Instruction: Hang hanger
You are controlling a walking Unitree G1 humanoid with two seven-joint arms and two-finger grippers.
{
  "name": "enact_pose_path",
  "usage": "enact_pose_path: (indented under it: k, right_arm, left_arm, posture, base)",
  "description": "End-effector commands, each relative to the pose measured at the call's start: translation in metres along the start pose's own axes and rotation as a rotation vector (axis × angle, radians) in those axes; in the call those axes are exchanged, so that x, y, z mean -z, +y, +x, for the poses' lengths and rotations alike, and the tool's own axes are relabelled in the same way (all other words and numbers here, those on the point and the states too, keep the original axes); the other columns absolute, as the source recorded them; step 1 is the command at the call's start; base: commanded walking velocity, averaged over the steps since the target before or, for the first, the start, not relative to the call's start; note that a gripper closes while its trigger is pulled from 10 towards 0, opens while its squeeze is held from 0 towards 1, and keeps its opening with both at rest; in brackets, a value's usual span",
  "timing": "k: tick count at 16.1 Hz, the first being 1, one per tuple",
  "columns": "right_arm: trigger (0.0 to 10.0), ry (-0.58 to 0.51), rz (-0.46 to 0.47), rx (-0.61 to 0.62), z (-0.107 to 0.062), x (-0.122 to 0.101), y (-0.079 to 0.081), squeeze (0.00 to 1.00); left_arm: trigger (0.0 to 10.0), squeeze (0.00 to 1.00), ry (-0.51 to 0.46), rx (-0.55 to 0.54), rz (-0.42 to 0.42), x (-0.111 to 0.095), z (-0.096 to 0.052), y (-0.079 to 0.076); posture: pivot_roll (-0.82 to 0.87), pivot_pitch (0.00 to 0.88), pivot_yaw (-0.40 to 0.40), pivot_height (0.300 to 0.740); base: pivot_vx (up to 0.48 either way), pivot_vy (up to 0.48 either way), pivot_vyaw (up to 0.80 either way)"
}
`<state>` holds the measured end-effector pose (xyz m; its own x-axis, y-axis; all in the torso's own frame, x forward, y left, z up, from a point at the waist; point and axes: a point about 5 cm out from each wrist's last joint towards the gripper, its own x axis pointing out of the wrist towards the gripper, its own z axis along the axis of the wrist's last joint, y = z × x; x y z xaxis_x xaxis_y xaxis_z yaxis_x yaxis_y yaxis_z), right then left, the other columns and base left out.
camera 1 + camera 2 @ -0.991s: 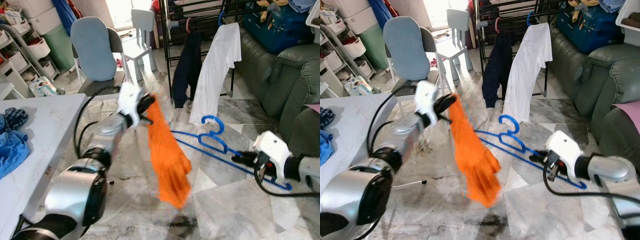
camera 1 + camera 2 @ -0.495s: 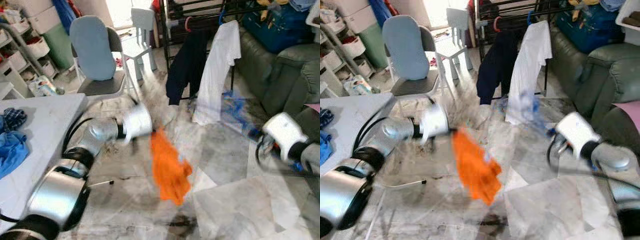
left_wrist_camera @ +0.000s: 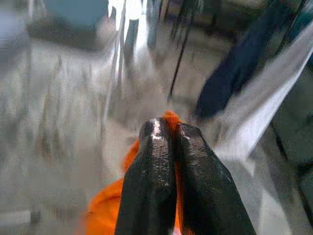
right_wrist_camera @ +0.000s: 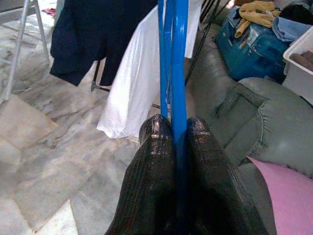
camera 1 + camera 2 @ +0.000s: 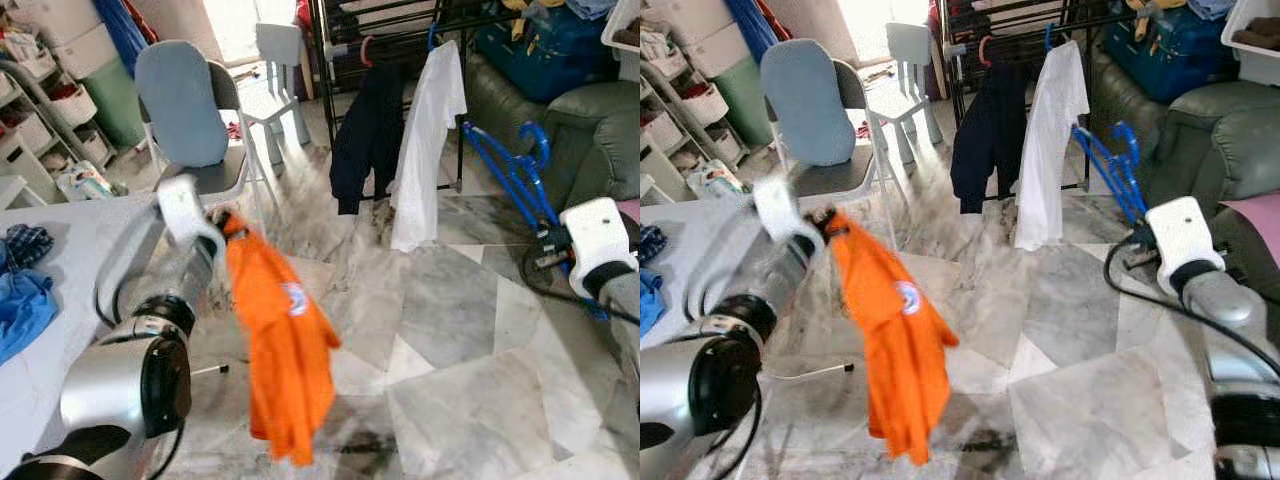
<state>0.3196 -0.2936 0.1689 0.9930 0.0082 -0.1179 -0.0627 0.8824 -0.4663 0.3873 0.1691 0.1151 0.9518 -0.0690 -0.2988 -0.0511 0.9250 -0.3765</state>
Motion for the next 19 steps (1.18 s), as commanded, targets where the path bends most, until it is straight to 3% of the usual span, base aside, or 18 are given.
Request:
enact_pose_path:
  k: [1,2,3,4,5,6,7,19]
  right_arm:
    - [10.0,-0.054,-0.003,-0.02,0.008,-0.014,0.007,0.0]
    - [10.0,-0.067,0.004,-0.019,0.011,-0.018,0.009,0.0]
    - [10.0,-0.071,0.01,-0.016,0.012,-0.019,0.01,0.0]
    - [10.0,-0.071,0.014,-0.017,0.013,-0.018,0.01,0.0]
    - [10.0,-0.074,0.016,-0.024,0.013,-0.018,0.013,0.0]
    - [10.0,-0.077,0.019,-0.035,0.014,-0.018,0.015,0.0]
    - [10.0,-0.079,0.014,-0.05,0.014,-0.018,0.017,0.0]
    - [10.0,-0.079,0.014,-0.05,0.014,-0.018,0.017,0.0]
  left_arm:
    - [10.0,0.0,0.048,0.07,0.056,-0.001,0.001,-0.009]
    - [10.0,0.0,0.112,0.426,0.12,-0.002,0.001,-0.051]
    - [10.0,0.0,0.154,0.583,0.179,0.001,-0.002,-0.067]
    - [10.0,0.0,0.214,0.76,0.31,0.01,-0.008,-0.075]
    - [10.0,0.0,0.371,1.012,0.508,0.03,-0.021,-0.073]
    - [10.0,0.0,0.507,1.178,0.654,0.046,-0.033,-0.062]
    - [10.0,0.0,0.68,1.234,0.792,0.057,-0.042,-0.036]
    - [10.0,0.0,0.68,1.234,0.792,0.057,-0.042,-0.036]
  posture:
    - [-0.2,0.0,0.153,0.74]
    - [-0.2,0.0,0.152,0.74]
    - [-0.2,0.0,0.151,0.74]
    - [-0.2,0.0,0.147,0.74]
    - [-0.2,0.0,0.147,0.74]
    - [-0.2,0.0,0.146,0.74]
    - [-0.2,0.0,0.146,0.74]
    - [-0.2,0.0,0.146,0.74]
  base:
    - [0.0,0.0,0.0]
    - [0.0,0.0,0.0]
    - [0.0,0.0,0.0]
    - [0.0,0.0,0.0]
    - [0.0,0.0,0.0]
    - [0.0,0.0,0.0]
    - [0.0,0.0,0.0]
    - [0.0,0.0,0.0]
